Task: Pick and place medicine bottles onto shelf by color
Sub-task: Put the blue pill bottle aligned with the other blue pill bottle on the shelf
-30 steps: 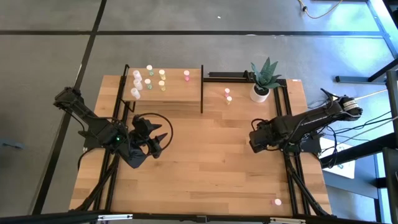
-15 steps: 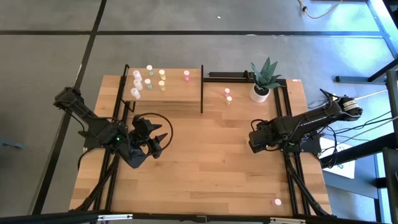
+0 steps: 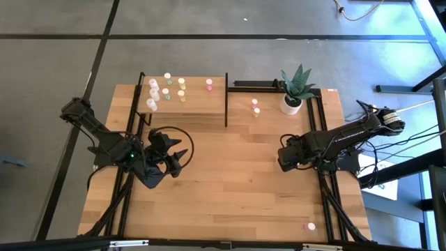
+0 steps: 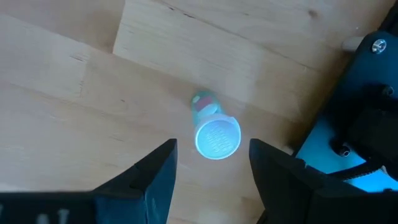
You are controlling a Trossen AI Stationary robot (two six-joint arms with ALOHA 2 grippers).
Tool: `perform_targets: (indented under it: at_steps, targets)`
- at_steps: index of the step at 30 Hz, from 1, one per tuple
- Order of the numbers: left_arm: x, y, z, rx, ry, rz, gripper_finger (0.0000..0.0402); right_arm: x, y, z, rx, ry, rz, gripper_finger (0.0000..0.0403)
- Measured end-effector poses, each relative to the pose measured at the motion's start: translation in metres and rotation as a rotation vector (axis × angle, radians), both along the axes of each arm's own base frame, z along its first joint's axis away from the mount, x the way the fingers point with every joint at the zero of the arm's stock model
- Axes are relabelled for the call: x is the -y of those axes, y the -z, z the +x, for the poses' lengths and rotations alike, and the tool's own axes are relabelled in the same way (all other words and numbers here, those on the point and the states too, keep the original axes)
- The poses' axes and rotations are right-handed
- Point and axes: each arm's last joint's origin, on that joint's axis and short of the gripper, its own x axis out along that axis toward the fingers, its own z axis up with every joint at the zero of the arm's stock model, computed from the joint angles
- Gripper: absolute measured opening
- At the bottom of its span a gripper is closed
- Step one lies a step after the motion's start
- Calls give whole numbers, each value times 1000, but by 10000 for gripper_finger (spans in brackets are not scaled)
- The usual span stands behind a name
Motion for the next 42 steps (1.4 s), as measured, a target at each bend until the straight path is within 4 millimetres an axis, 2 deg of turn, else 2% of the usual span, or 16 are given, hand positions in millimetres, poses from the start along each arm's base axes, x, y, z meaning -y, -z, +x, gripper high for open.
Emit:
perform_targets:
  at_steps: [16,33,42]
  targets:
    - [0,0,0,-1,0,1,202,-2,16,9,-95,-51,-21,202]
    - [0,0,0,-1,1,1,202,-2,17,12,-69,-55,-39,202]
    - [0,0,0,-1,1,1,202,-2,17,12,-71,-54,-32,160]
